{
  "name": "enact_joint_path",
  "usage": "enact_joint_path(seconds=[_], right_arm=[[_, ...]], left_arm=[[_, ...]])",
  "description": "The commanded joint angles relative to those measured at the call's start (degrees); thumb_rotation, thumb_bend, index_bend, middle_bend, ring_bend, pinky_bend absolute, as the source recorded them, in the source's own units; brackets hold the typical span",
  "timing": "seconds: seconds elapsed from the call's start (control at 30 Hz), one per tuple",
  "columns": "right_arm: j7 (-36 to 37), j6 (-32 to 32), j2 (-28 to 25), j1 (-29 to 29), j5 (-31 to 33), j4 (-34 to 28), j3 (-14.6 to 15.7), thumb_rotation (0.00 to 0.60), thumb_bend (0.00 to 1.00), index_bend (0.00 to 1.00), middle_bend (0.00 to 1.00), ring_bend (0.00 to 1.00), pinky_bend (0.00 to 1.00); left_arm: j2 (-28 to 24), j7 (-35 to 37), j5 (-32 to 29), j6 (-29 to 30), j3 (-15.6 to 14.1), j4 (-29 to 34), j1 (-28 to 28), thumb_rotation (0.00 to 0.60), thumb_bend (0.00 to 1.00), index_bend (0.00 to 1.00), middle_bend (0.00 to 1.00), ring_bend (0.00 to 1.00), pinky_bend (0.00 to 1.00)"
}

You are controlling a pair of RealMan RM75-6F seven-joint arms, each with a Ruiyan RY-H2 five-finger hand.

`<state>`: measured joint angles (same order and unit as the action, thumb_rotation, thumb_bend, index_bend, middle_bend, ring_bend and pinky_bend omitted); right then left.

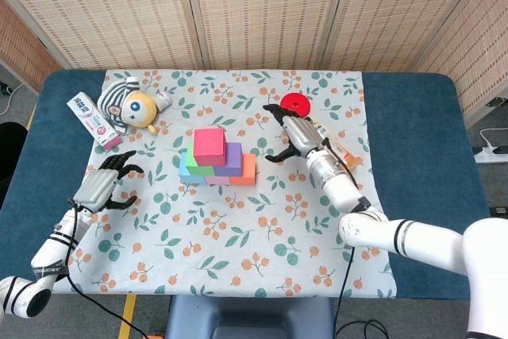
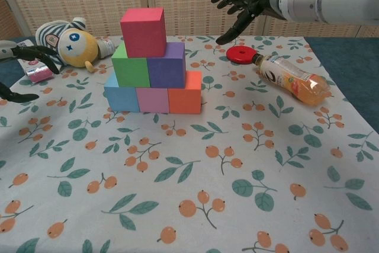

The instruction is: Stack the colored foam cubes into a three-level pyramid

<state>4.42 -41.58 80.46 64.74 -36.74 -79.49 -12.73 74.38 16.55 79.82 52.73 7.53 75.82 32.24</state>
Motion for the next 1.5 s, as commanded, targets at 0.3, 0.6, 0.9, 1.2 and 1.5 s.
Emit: enact_joint_path(seconds=[0.3,0.6,0.9,1.2,1.5], right_arm=[[-5.78,2.83,9.88,-0.16,-1.08,12.84,1.95,0.600,0.00,0.00,0.00,0.00,0.00],[-7.22,5.19,15.53,0.68,-2.05,20.00,1.02,0.600,0.00,0.00,0.00,0.00,0.00],[-5.95,7.64,22.82,1.26,-6.26,30.68,-1.19,0.600,0.00,0.00,0.00,0.00,0.00],[-3.53,8.95,27.10,1.40,-10.29,36.58,-3.73,0.600,0.00,0.00,0.00,0.00,0.00],[-1.68,9.26,29.42,1.55,-13.00,39.60,-6.24,0.600,0.00,0.00,0.00,0.00,0.00]], left_arm=[[5.12,-5.71,-6.43,-7.22,-0.60,-4.74,2.72,0.600,0.32,0.29,0.00,0.00,0.01],[7.26,-7.78,-8.10,-9.67,-0.42,-5.87,4.50,0.600,0.32,0.28,0.00,0.00,0.01],[9.95,-11.64,-11.75,-12.56,-0.08,-8.00,6.47,0.600,0.32,0.28,0.00,0.00,0.01],[10.63,-11.82,-11.36,-12.93,-0.06,-7.53,7.47,0.600,0.32,0.28,0.00,0.00,0.01],[10.48,-12.43,-11.17,-12.86,-0.14,-6.67,8.14,0.600,0.32,0.28,0.00,0.00,0.00]])
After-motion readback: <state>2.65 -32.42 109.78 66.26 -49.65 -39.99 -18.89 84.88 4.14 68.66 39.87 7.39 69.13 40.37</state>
